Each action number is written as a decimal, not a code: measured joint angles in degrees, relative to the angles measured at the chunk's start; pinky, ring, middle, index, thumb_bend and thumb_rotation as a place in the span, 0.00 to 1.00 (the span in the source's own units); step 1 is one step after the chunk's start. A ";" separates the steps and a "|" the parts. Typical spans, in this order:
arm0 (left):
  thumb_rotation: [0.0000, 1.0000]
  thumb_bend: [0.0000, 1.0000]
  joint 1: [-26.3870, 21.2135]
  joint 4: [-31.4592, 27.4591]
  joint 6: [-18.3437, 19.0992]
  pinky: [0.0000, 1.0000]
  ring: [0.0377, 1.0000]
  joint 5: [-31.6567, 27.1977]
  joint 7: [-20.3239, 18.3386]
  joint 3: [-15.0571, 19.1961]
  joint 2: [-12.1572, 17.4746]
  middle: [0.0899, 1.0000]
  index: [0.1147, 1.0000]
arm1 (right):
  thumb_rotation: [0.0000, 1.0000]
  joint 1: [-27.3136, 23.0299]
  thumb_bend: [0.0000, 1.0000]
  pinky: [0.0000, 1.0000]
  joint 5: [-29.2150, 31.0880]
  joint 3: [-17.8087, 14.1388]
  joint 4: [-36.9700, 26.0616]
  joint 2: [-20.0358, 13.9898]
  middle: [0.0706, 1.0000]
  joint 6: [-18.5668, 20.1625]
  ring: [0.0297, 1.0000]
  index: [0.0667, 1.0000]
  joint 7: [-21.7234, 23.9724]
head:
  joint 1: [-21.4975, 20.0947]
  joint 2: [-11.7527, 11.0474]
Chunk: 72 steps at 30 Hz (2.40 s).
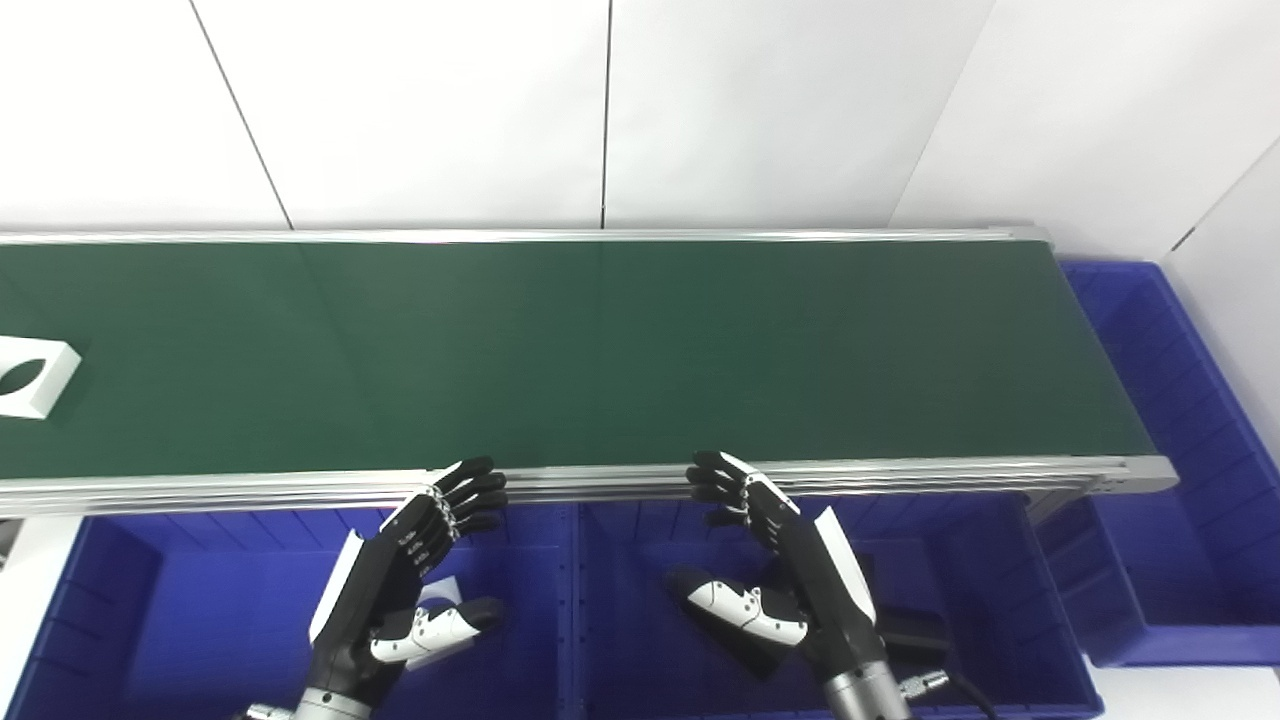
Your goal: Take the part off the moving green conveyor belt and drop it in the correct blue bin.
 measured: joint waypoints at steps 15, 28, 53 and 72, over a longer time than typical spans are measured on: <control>0.43 0.91 -0.29 0.71 -0.44 0.74 0.77 0.01 0.00 0.01 0.12 0.79 0.80 | 0.43 -0.61 0.63 0.71 0.45 0.04 1.47 0.03 0.79 -0.17 0.78 0.83 -0.04 | 1.14 -1.76; 0.41 0.91 -1.15 1.95 -0.51 0.74 0.77 -0.03 -0.03 -0.01 0.50 0.78 0.80 | 0.42 -1.49 0.63 0.72 0.82 0.10 4.33 0.16 0.80 -1.93 0.79 0.84 -0.14 | 10.34 -6.14; 0.35 0.96 -2.60 0.04 -1.81 0.72 0.75 2.69 0.61 -0.63 0.92 0.76 0.77 | 0.42 -3.62 0.54 0.70 1.64 -0.82 12.21 -0.99 0.81 -8.04 0.79 0.85 -0.19 | 23.82 -18.28; 0.18 0.85 -11.85 -15.82 10.94 0.73 0.79 13.74 0.52 4.50 10.48 0.81 0.81 | 0.42 -4.08 0.52 0.73 1.93 -0.81 14.10 -0.33 0.83 -9.43 0.81 0.88 -0.27 | 26.54 -18.72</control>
